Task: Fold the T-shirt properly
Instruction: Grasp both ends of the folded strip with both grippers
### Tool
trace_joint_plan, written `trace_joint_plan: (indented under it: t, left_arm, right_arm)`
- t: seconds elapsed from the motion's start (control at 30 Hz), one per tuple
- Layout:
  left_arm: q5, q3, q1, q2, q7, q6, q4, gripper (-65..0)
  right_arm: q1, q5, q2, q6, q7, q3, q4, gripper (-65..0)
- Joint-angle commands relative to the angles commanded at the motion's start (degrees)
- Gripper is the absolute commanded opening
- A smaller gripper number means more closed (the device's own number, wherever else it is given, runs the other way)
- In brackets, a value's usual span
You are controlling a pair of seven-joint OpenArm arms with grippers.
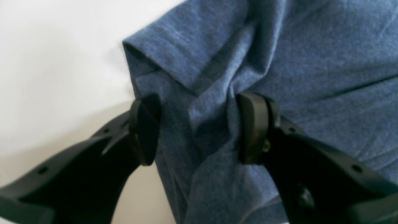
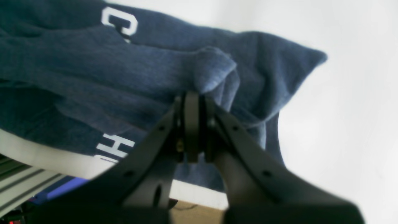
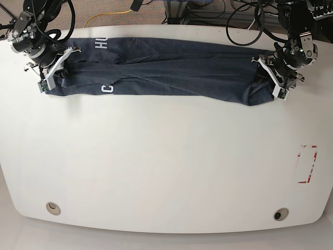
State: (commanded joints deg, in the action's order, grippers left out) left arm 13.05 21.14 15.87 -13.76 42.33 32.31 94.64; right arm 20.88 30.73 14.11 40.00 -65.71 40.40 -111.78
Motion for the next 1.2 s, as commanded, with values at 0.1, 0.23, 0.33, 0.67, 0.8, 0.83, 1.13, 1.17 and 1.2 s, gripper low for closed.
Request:
trace_joint_plan:
  t: [0.1,0.23,0.33,0.67,0.8,0.83,1.13,1.17,1.2]
  left_arm:
    - [0.1,0.1,-0.1,0.0,0.2,1.5,1.2,-29.4]
    - [0.1,2.7,-0.2,0.3,1.5,5.9,5.1,-29.3]
    - [0.2,4.0,-1.0,1.0,6.6,7.7,8.8,-29.3]
    - [1.8,12.4,-6.9,3.6,17.0,7.7,14.0,-29.3]
    - [5.2,15.6,-7.6,3.7,20.7,7.7,13.7,-29.2]
    - [6.1,16.4,-7.7,3.7,21.2,7.7,13.5,-29.2]
    - [14.2,21.0,-8.7,3.5,22.0,7.7,4.6,-23.6]
    - [14.9,21.5,-8.7,3.5,22.0,7.7,3.2,-22.2]
    - [15.7,21.8,-8.7,3.5,22.0,7.7,1.6,-21.1]
  right_arm:
    - [-0.8,0.0,0.3,0.0,0.1,0.1,1.9,-59.0]
    - [-0.9,0.4,0.3,0.0,0.1,2.5,2.2,-38.5]
    - [-0.9,0.4,0.1,0.0,0.1,4.4,0.5,-22.4]
    - [-0.9,7.2,-1.5,0.0,-0.4,4.7,-2.8,-14.1]
    - [-0.5,13.5,-1.9,0.0,-0.5,4.7,-2.5,-14.1]
    - [-0.5,14.5,-1.9,0.0,-0.7,4.7,-2.5,-14.1]
    - [-0.8,14.6,-4.5,0.0,-2.0,0.7,-0.4,-25.7]
    - [-0.9,13.9,-4.7,0.0,-2.0,0.7,0.4,-30.9]
    - [-1.1,13.3,-4.9,0.0,-2.0,0.7,1.2,-36.9]
